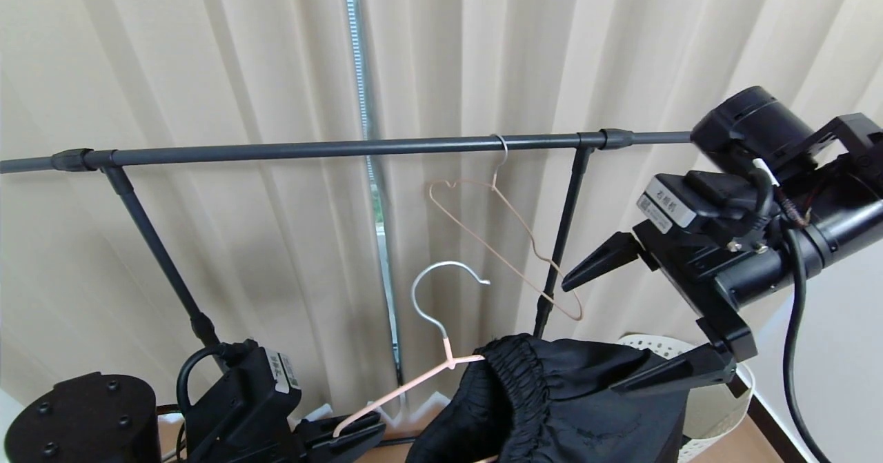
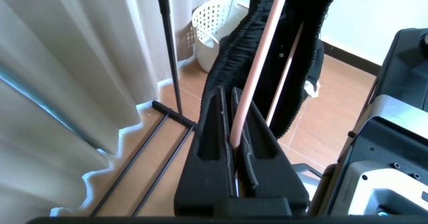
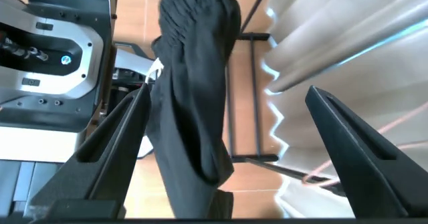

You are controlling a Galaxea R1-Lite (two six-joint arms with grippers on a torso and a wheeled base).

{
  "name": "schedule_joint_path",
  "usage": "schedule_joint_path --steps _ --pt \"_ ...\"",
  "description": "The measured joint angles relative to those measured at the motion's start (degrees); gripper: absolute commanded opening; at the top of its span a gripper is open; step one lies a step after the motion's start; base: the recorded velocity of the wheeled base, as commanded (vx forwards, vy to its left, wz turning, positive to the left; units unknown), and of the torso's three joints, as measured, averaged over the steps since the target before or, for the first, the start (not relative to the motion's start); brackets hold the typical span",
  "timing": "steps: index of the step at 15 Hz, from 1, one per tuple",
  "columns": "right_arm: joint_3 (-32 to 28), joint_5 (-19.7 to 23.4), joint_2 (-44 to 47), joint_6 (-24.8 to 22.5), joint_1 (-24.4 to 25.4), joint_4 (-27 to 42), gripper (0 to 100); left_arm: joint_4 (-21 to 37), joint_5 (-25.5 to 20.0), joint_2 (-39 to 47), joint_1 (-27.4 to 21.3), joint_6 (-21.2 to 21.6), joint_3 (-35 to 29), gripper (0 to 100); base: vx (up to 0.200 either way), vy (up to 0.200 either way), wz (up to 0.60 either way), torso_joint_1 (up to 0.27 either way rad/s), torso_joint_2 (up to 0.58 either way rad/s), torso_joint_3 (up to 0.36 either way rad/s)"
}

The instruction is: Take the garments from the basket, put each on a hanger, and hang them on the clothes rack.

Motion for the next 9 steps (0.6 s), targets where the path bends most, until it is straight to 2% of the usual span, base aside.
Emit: schedule_joint_path --steps 5,9 --pt "-0.4 -1.8 2.6 2.1 5.2 0.1 100 0.0 0.1 -0.4 0.0 0.1 0.1 0 0.0 0.0 0.0 0.0 0.0 0.0" --pt "-0.5 -2.4 4.4 2.6 6.4 0.0 100 0.0 0.1 -0.6 -0.2 0.1 0.3 0 0.0 0.0 0.0 0.0 0.0 0.0"
